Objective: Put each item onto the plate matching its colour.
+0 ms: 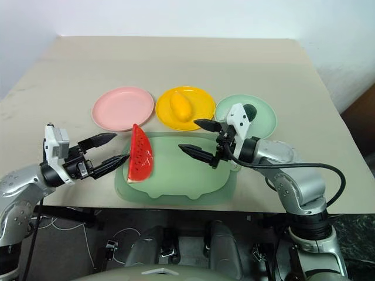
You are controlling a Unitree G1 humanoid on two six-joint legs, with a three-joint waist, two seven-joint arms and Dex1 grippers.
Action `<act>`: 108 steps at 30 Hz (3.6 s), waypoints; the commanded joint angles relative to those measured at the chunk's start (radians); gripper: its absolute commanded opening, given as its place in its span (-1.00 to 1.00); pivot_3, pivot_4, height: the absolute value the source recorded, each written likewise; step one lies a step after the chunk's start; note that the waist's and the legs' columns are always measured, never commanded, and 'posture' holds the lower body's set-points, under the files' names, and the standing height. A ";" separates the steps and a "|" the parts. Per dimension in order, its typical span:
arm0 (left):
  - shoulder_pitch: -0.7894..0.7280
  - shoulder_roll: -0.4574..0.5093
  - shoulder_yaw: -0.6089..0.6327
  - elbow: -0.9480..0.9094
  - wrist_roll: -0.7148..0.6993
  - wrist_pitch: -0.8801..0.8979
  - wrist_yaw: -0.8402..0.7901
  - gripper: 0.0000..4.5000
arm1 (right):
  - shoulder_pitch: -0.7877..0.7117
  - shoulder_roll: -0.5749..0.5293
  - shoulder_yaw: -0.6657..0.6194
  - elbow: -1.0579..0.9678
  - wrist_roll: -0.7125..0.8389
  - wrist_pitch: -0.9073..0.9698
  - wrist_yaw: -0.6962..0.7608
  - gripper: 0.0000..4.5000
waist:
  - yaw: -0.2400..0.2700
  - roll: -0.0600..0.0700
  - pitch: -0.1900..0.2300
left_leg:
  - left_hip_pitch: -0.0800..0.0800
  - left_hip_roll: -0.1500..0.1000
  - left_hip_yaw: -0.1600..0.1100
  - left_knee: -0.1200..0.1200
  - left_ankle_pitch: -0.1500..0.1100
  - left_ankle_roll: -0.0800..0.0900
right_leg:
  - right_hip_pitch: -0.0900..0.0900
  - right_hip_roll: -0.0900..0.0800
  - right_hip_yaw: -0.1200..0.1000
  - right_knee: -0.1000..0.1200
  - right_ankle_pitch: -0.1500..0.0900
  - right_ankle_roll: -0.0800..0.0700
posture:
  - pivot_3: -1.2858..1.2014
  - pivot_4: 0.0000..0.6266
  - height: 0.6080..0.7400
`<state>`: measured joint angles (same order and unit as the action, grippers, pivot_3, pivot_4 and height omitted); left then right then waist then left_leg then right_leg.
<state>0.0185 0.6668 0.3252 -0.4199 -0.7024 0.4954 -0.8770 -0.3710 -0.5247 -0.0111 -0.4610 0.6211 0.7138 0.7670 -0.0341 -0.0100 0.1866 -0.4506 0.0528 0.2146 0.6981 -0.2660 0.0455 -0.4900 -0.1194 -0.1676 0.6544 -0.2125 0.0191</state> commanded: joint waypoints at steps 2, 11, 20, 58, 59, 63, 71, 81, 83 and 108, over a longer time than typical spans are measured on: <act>0.008 -0.011 0.015 -0.132 -0.071 0.113 0.154 1.00 | 0.018 -0.014 -0.005 -0.042 0.021 -0.015 0.008 0.98 | 0.003 0.000 0.000 | 0.002 0.000 0.000 0.000 0.000 0.000 | 0.002 0.000 0.000 0.000 0.000 0.000 | 0.03 -0.52 0.33; -0.066 -0.106 -0.092 -0.295 -0.117 0.314 0.502 1.00 | 0.007 -0.015 0.001 0.034 -0.009 -0.057 0.022 0.98 | 0.025 -0.001 0.000 | 0.008 -0.001 -0.002 0.000 -0.001 0.001 | 0.012 0.000 -0.001 -0.006 -0.001 -0.003 | 0.03 -0.52 0.33; -0.151 -0.080 -0.120 -0.236 -0.089 0.469 0.634 1.00 | 0.001 -0.009 0.011 0.068 -0.039 -0.081 0.016 0.98 | 0.023 -0.001 0.000 | 0.008 -0.001 -0.002 0.000 -0.001 0.001 | 0.012 0.001 -0.001 -0.005 0.000 0.000 | 0.03 -0.52 0.33; -0.533 0.032 -0.052 0.043 -0.034 0.597 0.600 0.11 | -0.042 0.010 0.033 0.063 -0.075 -0.046 -0.072 1.00 | 0.023 0.000 0.000 | 0.007 -0.001 -0.002 -0.001 -0.001 0.001 | 0.010 0.000 -0.001 -0.006 0.000 -0.001 | 0.03 -0.52 0.33; -0.566 0.029 -0.060 0.085 -0.010 0.588 0.614 0.11 | -0.044 0.011 0.033 0.063 -0.075 -0.043 -0.074 1.00 | 0.023 0.000 0.000 | 0.007 -0.001 -0.002 -0.001 -0.001 0.001 | 0.010 0.001 -0.001 -0.006 0.000 0.000 | 0.03 -0.52 0.33; -0.688 0.030 -0.171 0.308 0.159 0.471 0.620 0.11 | -0.049 0.014 0.036 0.072 -0.078 -0.042 -0.081 1.00 | 0.023 0.000 0.000 | 0.008 -0.001 -0.002 -0.001 0.000 0.000 | 0.011 0.001 -0.002 -0.005 0.000 0.000 | 0.03 -0.52 0.33; -0.794 -0.088 -0.261 0.656 0.347 0.183 0.571 0.11 | -0.052 0.019 0.037 0.087 -0.091 -0.051 -0.089 1.00 | 0.023 -0.001 0.000 | 0.007 -0.001 -0.002 -0.001 0.000 0.000 | 0.010 0.001 -0.002 -0.005 0.000 0.000 | 0.03 -0.52 0.33; -0.831 -0.147 -0.252 0.774 0.402 0.143 0.512 0.43 | -0.044 0.010 0.024 0.080 -0.097 -0.050 -0.098 1.00 | 0.020 -0.001 0.001 | 0.007 -0.001 -0.002 -0.001 0.000 0.001 | 0.010 0.001 -0.002 -0.004 0.000 0.001 | 0.03 -0.52 0.33; -0.826 -0.146 -0.246 0.757 0.405 0.138 0.502 0.69 | -0.045 0.010 0.024 0.081 -0.098 -0.049 -0.099 1.00 | 0.021 -0.001 0.001 | 0.007 -0.001 -0.002 0.000 0.000 0.001 | 0.010 0.001 -0.002 -0.004 0.000 0.001 | 0.03 -0.52 0.33; -0.340 -0.029 0.030 0.114 0.106 0.013 0.093 0.99 | 0.009 0.021 -0.051 0.024 -0.008 -0.075 -0.076 1.00 | 0.024 -0.001 0.000 | 0.008 0.000 -0.002 0.000 0.000 0.001 | 0.011 0.001 -0.002 -0.003 0.000 0.001 | 0.03 -0.52 0.33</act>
<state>-0.3310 0.6130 0.3082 -0.2620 -0.5791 0.5520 -0.7535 -0.3651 -0.5018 -0.0232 -0.3898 0.5879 0.6630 0.6879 -0.0103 -0.0111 0.1870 -0.4425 0.0523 0.2125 0.6985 -0.2663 0.0462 -0.4787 -0.1189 -0.1696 0.6510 -0.2126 0.0196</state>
